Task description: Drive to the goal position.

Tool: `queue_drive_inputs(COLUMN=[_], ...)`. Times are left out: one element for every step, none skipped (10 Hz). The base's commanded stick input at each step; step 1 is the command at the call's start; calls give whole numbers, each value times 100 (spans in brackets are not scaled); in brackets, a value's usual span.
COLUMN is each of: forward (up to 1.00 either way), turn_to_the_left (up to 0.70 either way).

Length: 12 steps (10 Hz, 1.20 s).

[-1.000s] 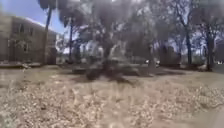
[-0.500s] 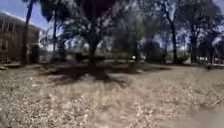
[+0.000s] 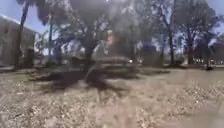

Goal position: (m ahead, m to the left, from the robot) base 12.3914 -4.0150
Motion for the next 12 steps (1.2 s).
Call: queue_drive_inputs(forward=[70, 70, 70, 70, 70, 70, 70, 70, 70, 70, 70, 70], turn_to_the_left=[0, 0, 0, 0, 0, 0, 0, 0, 0, 0, -2, -18])
